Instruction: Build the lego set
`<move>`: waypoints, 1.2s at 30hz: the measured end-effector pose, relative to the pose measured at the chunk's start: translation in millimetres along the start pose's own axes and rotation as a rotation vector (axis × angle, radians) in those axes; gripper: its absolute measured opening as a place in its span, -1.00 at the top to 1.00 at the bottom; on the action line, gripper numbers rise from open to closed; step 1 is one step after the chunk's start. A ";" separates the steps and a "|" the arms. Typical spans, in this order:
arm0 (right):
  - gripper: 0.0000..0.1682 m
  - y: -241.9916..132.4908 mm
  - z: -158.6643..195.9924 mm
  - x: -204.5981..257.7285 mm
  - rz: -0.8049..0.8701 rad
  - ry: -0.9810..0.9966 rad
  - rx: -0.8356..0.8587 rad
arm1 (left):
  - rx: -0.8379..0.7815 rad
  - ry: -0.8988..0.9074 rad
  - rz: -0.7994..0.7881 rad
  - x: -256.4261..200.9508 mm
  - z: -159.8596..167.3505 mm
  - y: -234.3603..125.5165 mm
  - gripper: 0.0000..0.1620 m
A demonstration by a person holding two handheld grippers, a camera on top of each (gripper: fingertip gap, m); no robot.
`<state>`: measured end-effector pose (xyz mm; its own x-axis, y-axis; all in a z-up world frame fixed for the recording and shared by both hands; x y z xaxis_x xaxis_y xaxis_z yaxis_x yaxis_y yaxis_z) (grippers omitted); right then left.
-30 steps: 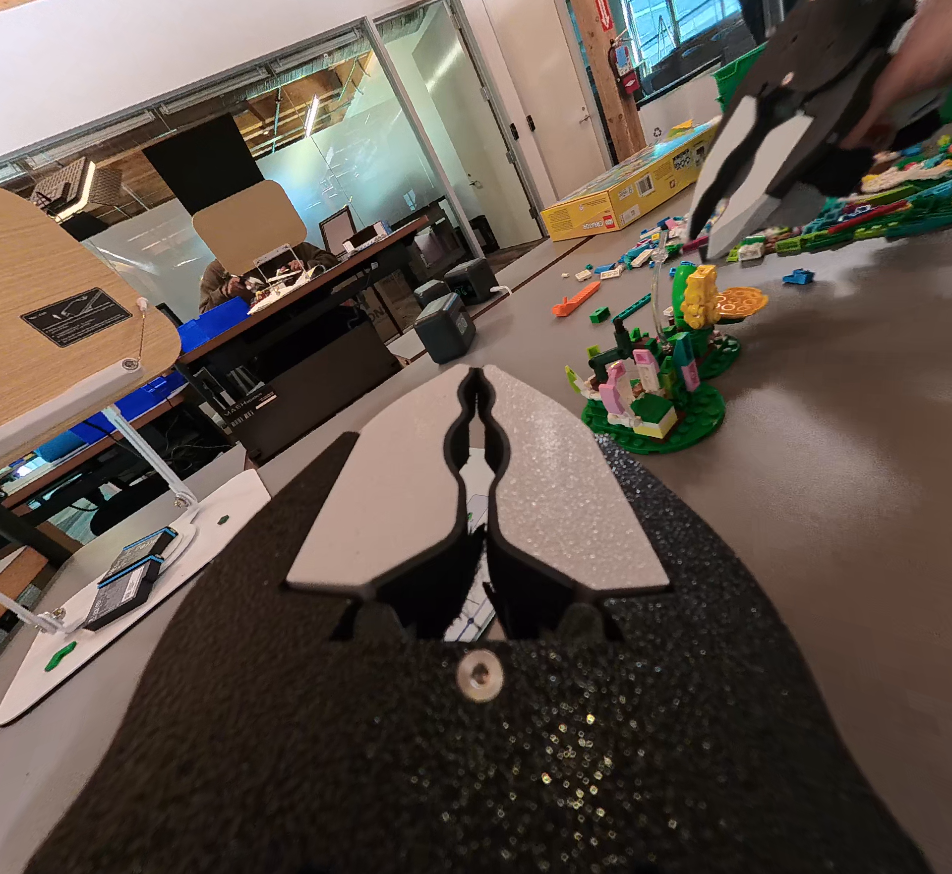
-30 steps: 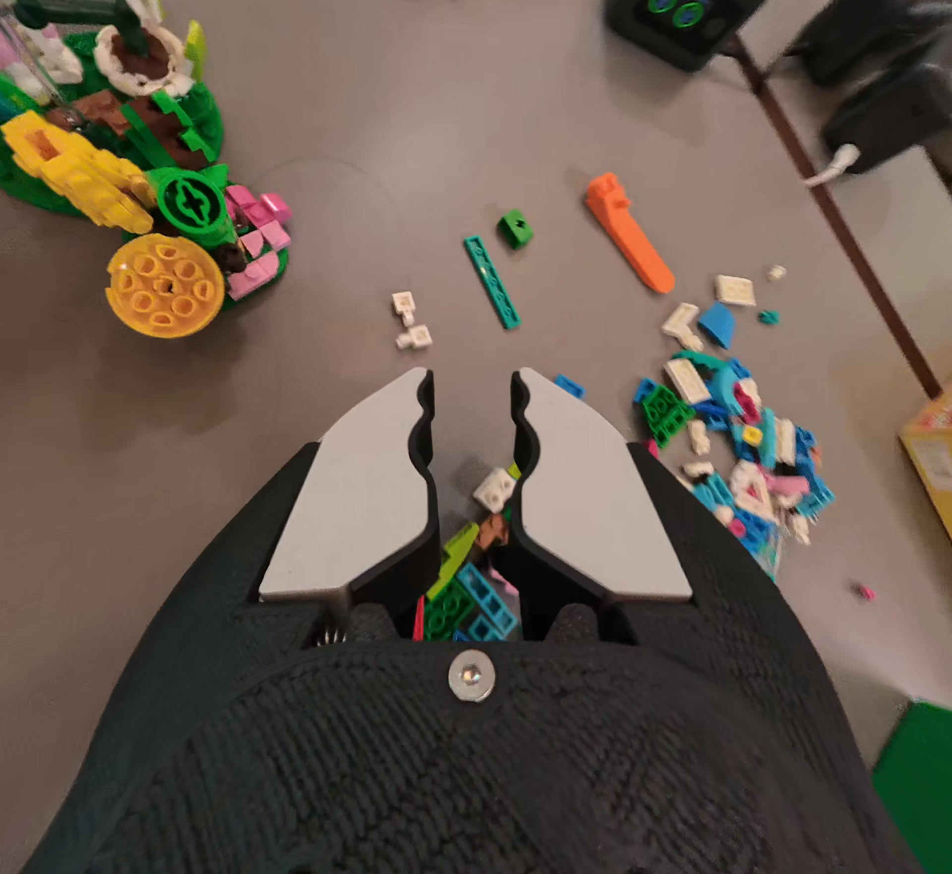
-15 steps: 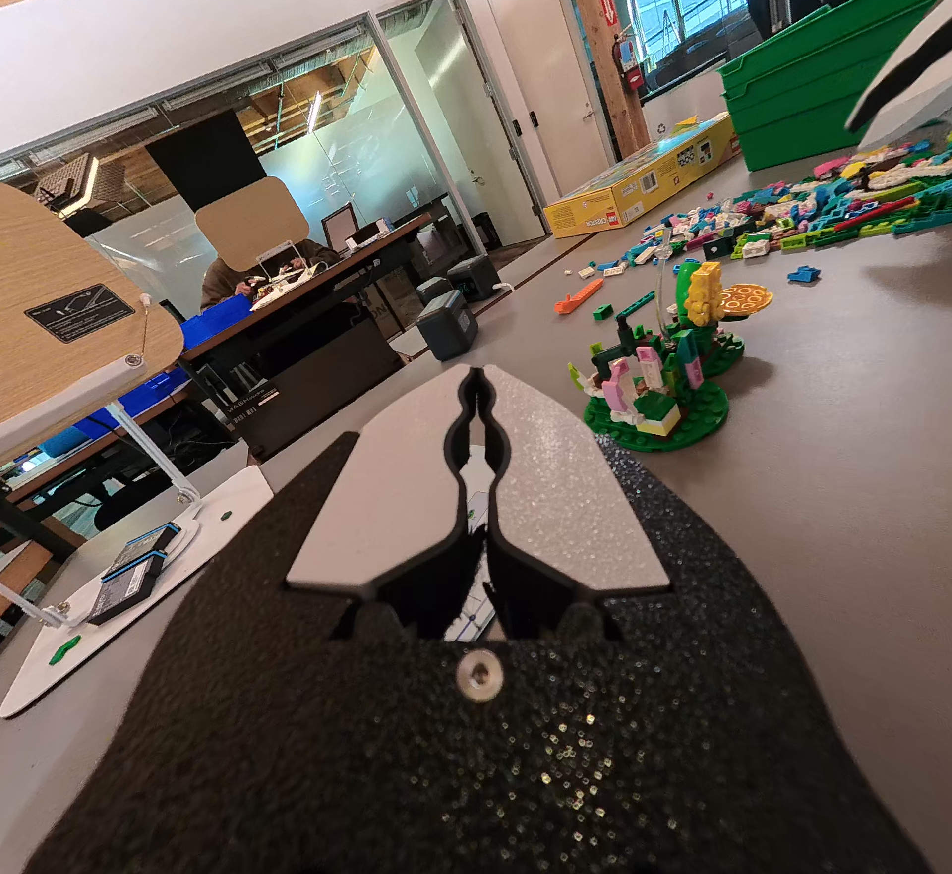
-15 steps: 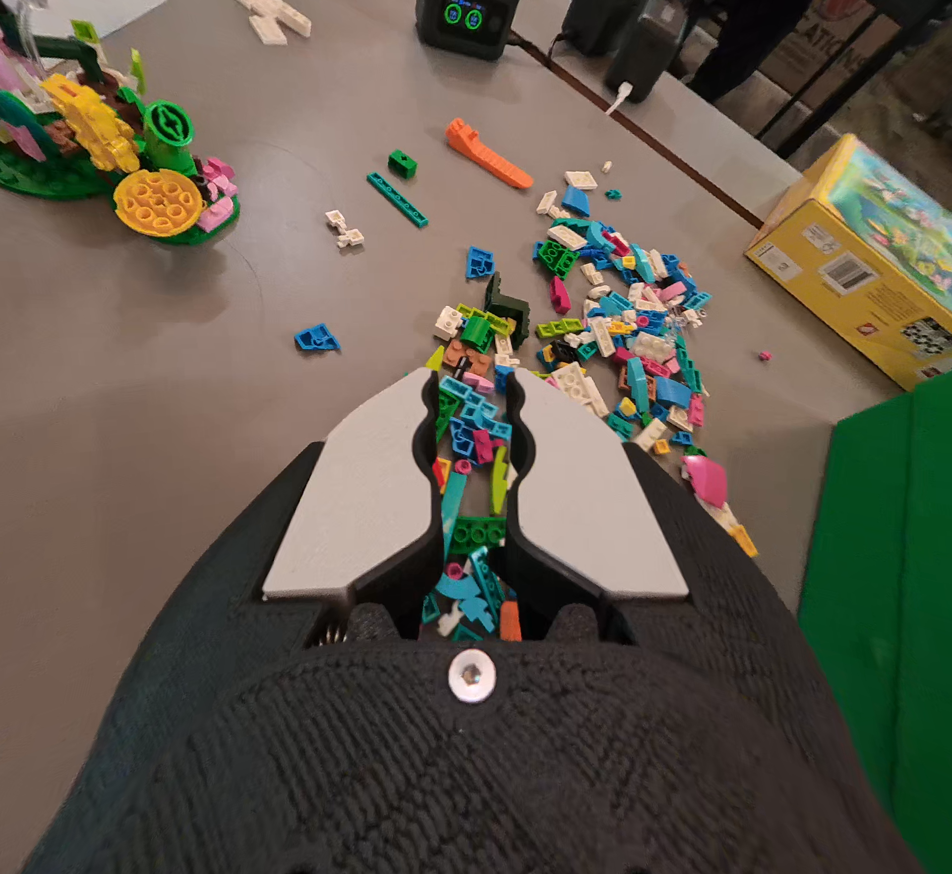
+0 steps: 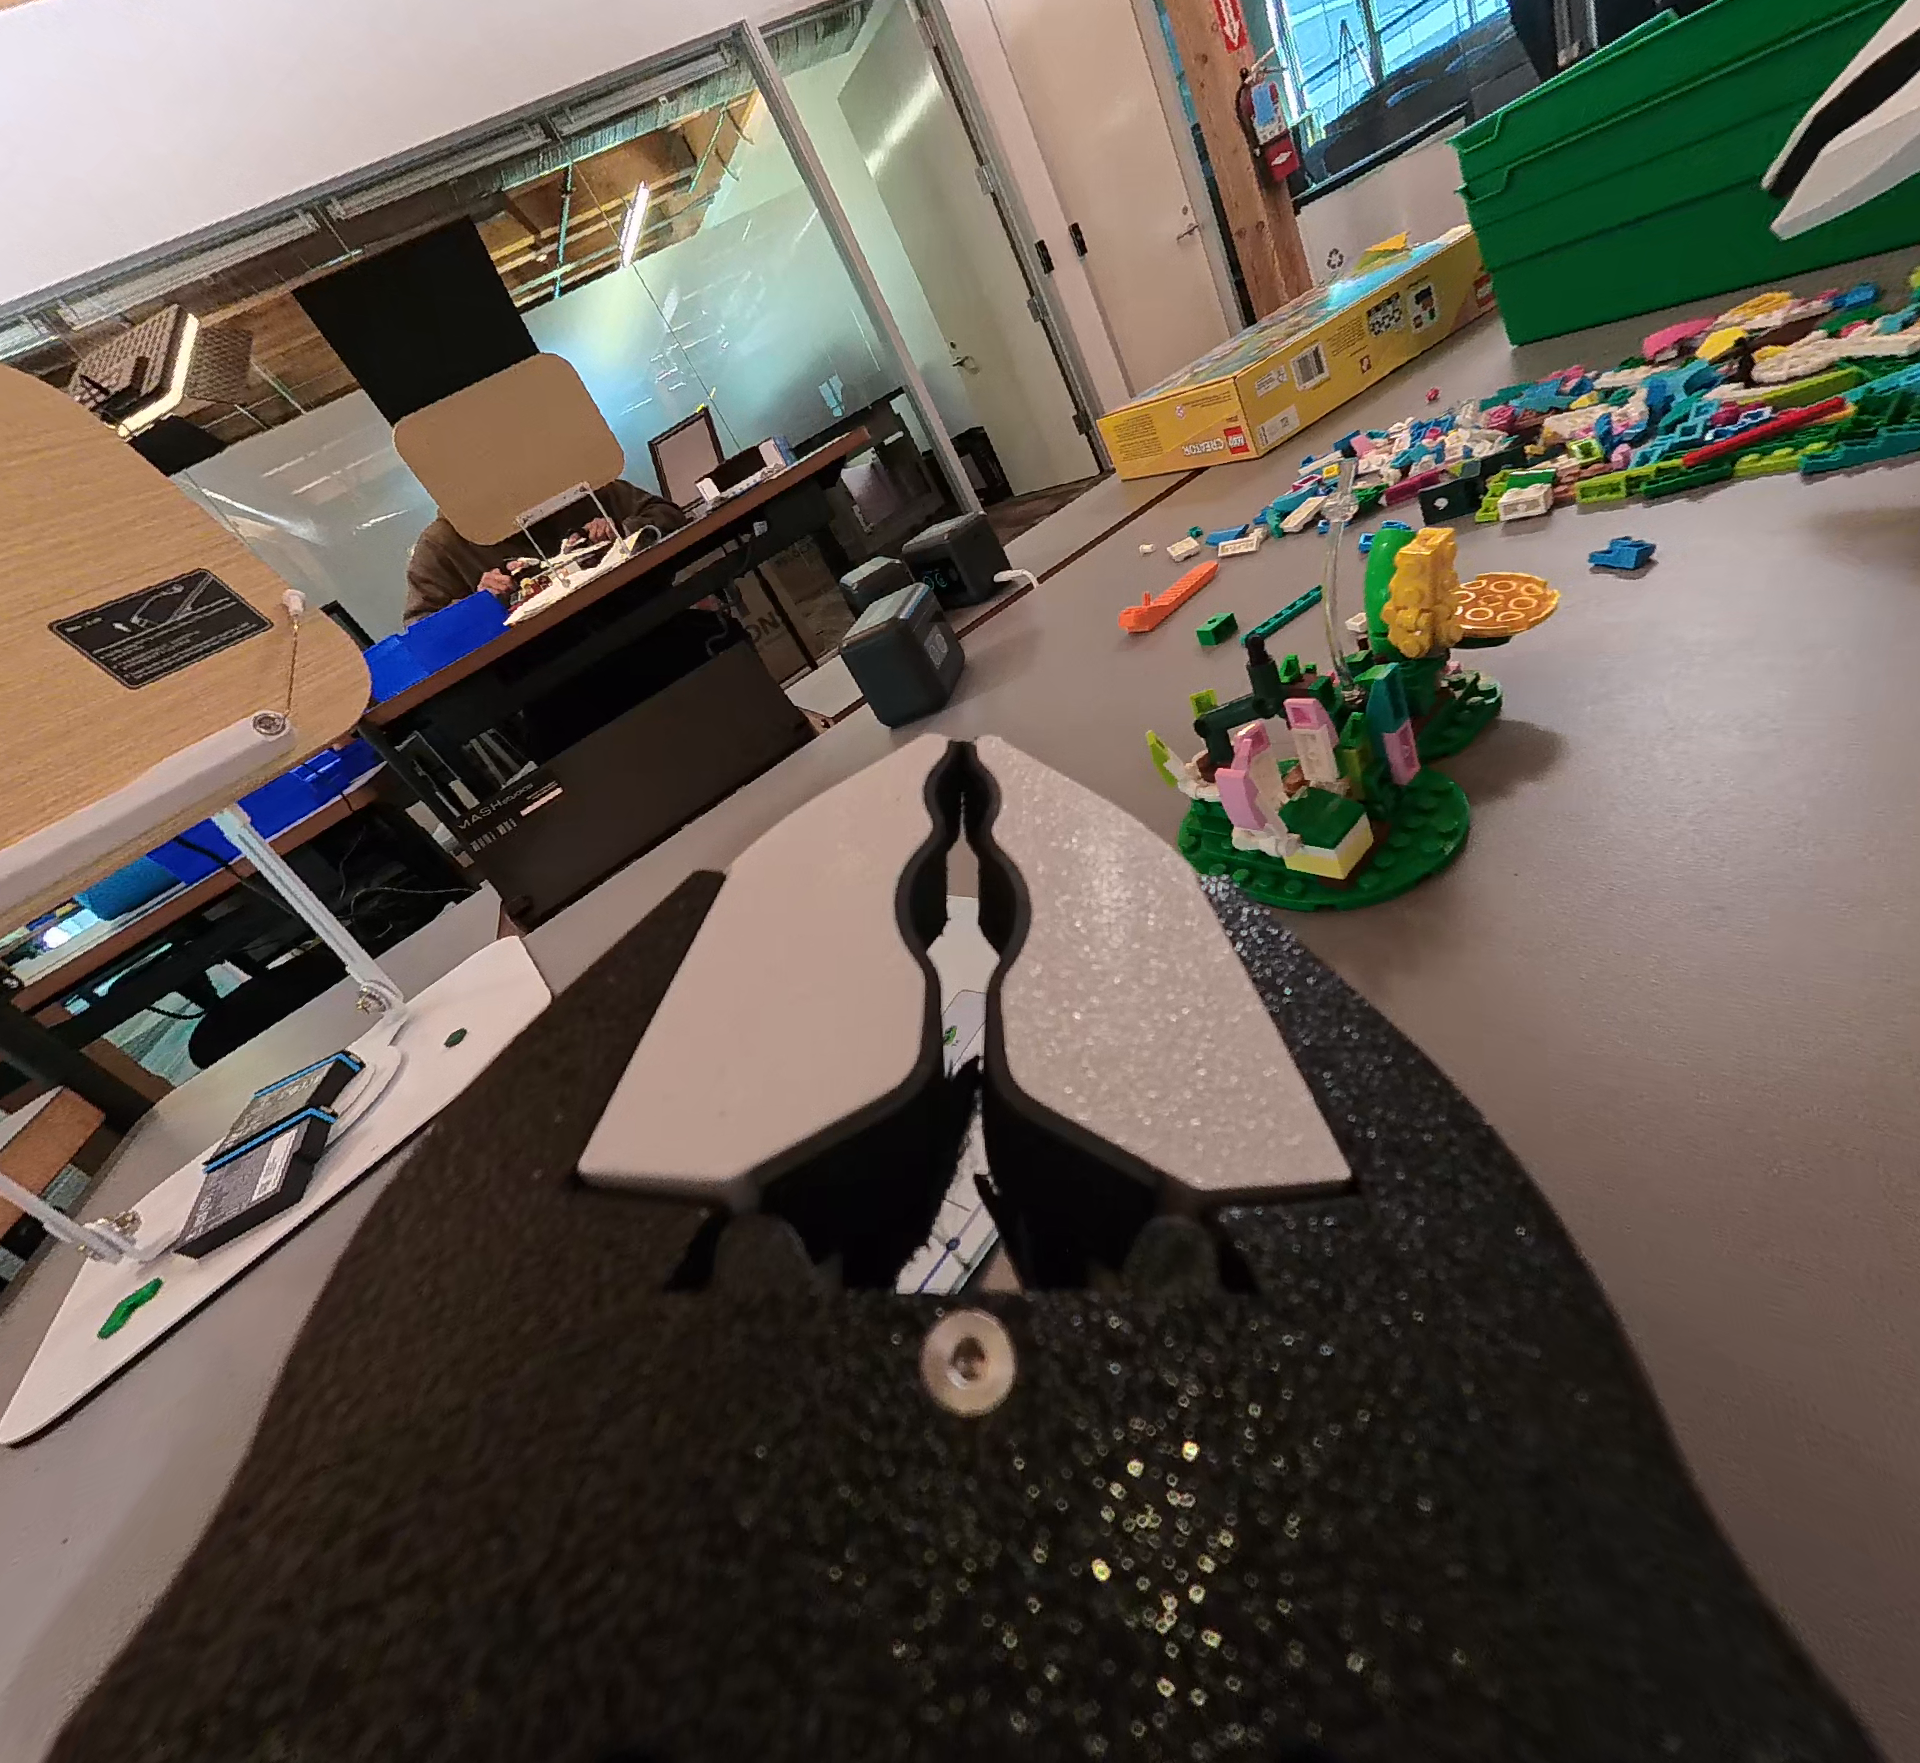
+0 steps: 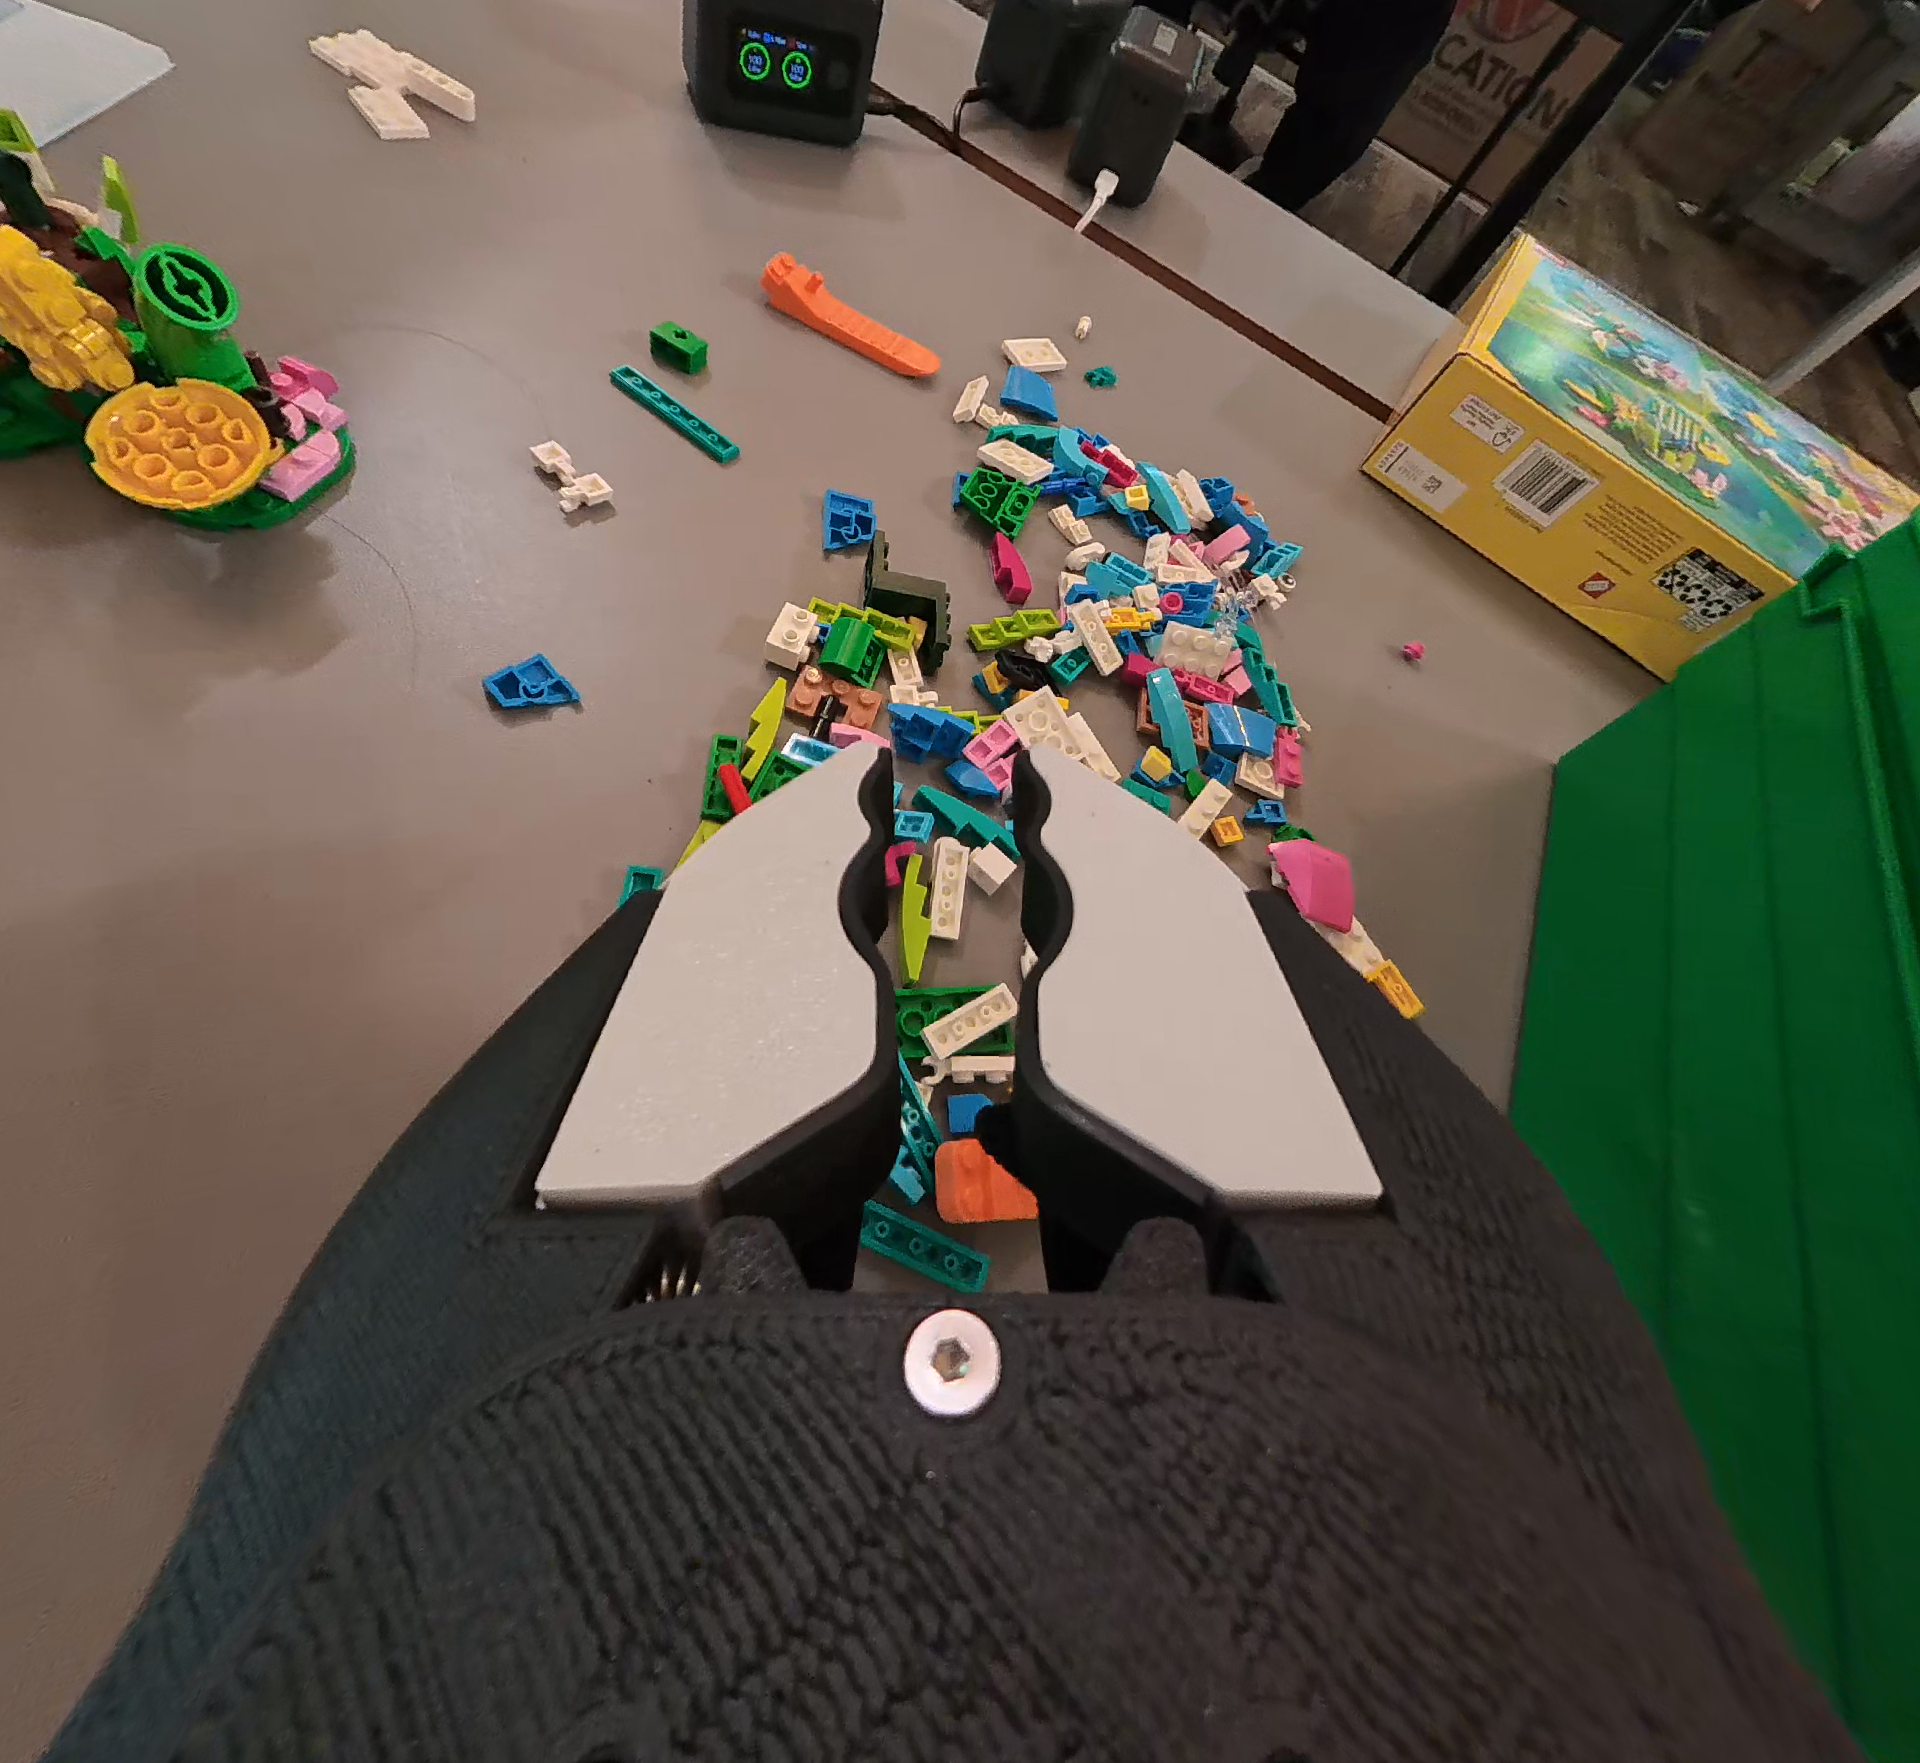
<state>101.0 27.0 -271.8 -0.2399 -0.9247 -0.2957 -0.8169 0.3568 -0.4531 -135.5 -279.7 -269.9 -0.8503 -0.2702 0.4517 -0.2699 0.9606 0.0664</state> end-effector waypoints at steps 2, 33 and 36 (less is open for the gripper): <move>0.76 1.3 0.4 -0.1 -0.005 0.015 -0.003 | 0.000 -0.001 0.000 0.2 0.1 0.0 1.00; 0.73 -35.0 56.9 -28.8 0.032 0.003 0.203 | 0.004 0.008 0.000 1.6 2.1 -0.8 1.00; 0.76 -36.8 59.8 -16.2 -0.087 0.014 0.233 | 0.005 0.013 0.004 1.1 2.1 -0.6 1.00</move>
<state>166.2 36.8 -300.6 -0.1823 -0.9545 -0.2361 -0.6922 0.2951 -0.6586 -137.2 -280.7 -271.4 -0.8456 -0.2650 0.4633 -0.2685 0.9614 0.0599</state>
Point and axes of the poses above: each gripper's, where its closed fingertips meet, y out along the fingers, z out of its underside, x = y × z across the jaws, the point moved 5 cm from there along -y, back along the fingers, and after that the axes turned 1 degree about x, right-handed, at the moved point
